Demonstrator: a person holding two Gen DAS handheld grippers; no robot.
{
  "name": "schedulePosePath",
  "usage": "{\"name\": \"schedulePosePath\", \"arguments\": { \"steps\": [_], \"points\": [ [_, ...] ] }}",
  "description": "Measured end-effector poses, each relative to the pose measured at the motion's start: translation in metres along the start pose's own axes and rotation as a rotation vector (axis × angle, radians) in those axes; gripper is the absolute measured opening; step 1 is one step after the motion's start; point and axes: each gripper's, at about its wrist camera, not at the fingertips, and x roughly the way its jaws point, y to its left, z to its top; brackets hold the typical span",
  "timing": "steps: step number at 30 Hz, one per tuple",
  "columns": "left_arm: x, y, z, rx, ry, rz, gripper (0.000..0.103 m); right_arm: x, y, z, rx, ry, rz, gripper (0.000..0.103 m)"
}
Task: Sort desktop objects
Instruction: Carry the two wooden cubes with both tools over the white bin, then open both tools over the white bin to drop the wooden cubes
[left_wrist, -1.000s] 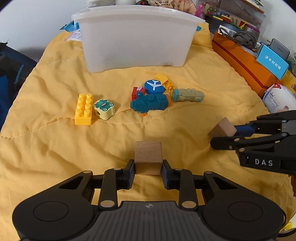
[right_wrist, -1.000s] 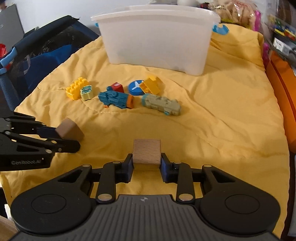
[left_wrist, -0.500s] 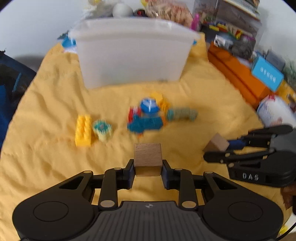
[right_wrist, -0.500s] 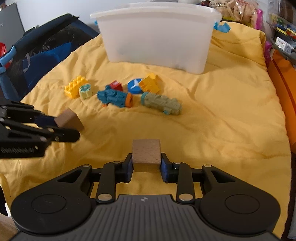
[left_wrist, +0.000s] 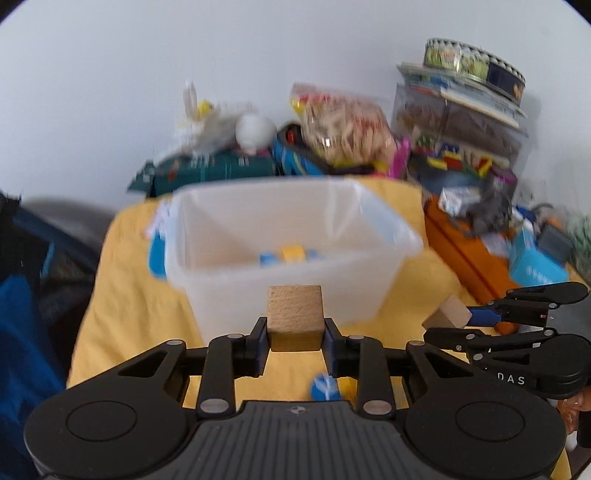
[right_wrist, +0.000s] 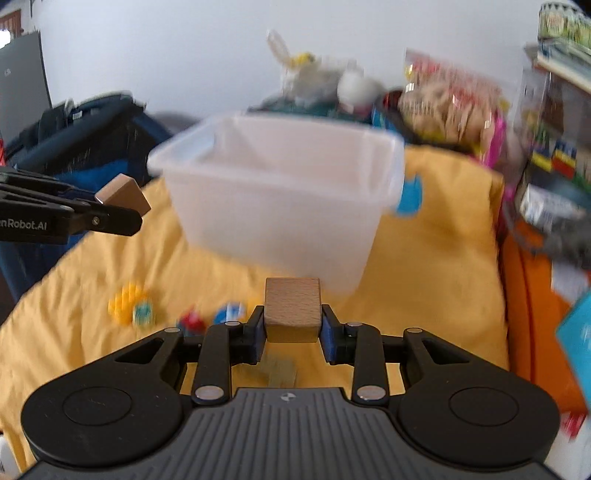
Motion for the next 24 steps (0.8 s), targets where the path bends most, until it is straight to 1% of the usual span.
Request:
{"name": "schedulePosePath", "arguments": {
  "steps": [3, 5, 6, 9, 11, 13, 15, 18, 21, 24],
  "points": [
    [0.003, 0.003, 0.025, 0.014, -0.044, 0.021, 0.033, 0.002, -0.002, 0.026, -0.014, -0.061, -0.025, 0.033],
    [0.010, 0.007, 0.041, 0.022, -0.064, 0.034, 0.032, 0.006, -0.003, 0.044, -0.021, -0.084, -0.031, 0.033],
    [0.013, 0.009, 0.048, 0.019, -0.069, 0.028, 0.032, 0.007, -0.004, 0.054, -0.017, -0.094, -0.029, 0.033],
    [0.026, 0.014, 0.069, 0.016, -0.084, 0.021, 0.032, 0.014, -0.006, 0.078, -0.012, -0.107, -0.027, 0.033],
    [0.037, 0.015, 0.076, 0.022, -0.085, 0.025, 0.032, 0.022, -0.005, 0.092, -0.022, -0.109, -0.038, 0.033],
    [0.052, 0.017, 0.079, 0.016, -0.065, 0.033, 0.032, 0.033, -0.005, 0.102, -0.019, -0.098, -0.044, 0.033],
    [0.068, 0.019, 0.078, 0.019, -0.036, 0.052, 0.032, 0.049, -0.006, 0.106, -0.009, -0.066, -0.046, 0.033],
    [0.089, 0.022, 0.073, 0.037, 0.013, 0.088, 0.032, 0.072, -0.006, 0.104, 0.021, -0.010, -0.042, 0.033],
    [0.105, 0.029, 0.069, 0.028, 0.057, 0.099, 0.032, 0.089, -0.001, 0.100, 0.033, 0.033, -0.033, 0.033],
    [0.114, 0.035, 0.066, 0.000, 0.103, 0.110, 0.033, 0.097, 0.003, 0.097, 0.033, 0.046, -0.063, 0.035]
  ]
}}
